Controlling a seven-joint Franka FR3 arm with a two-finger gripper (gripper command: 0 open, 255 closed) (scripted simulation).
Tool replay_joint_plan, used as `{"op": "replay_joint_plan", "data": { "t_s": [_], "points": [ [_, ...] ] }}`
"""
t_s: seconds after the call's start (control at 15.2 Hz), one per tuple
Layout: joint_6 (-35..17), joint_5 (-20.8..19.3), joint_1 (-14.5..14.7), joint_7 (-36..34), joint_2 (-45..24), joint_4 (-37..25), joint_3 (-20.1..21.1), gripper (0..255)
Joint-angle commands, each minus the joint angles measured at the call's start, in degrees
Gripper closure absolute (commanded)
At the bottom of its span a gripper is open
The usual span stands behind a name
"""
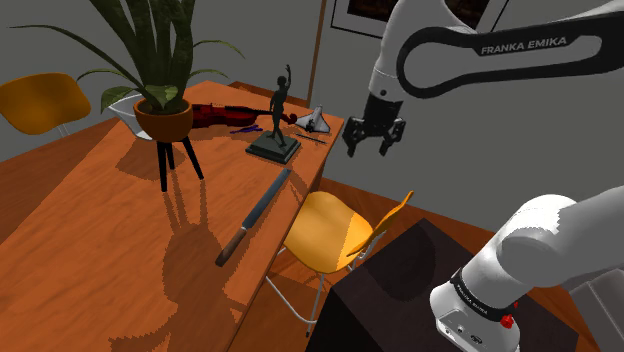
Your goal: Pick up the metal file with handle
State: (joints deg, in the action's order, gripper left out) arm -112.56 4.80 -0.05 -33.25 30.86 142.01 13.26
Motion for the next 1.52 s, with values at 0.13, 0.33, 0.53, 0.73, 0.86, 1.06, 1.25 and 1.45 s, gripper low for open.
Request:
{"op": "replay_joint_plan", "data": {
  "t_s": [0.13, 0.33, 0.53, 0.73, 0.86, 1.06, 1.25, 1.45],
  "points": [
    [-5.1, 0.4, -0.6, -8.3, -7.8, -2.0, 4.3, 0],
    [-8.7, -0.5, -1.3, -14.7, -14.5, -4.5, 7.3, 0],
    [-11.7, -2.5, -1.8, -21.5, -21.6, -7.7, 9.8, 0],
    [-14.2, -5.7, -1.9, -28.7, -29.2, -11.8, 11.4, 0],
    [-15.3, -8.2, -1.5, -33.4, -34.4, -14.9, 11.9, 0],
    [-16.4, -11.9, -0.2, -40.1, -42.1, -20.1, 11.6, 0],
    [-16.7, -14.9, 1.9, -45.9, -49.6, -26.1, 10.4, 0],
    [-16.5, -17.0, 4.4, -50.6, -56.9, -32.8, 8.7, 0]
  ]
}}
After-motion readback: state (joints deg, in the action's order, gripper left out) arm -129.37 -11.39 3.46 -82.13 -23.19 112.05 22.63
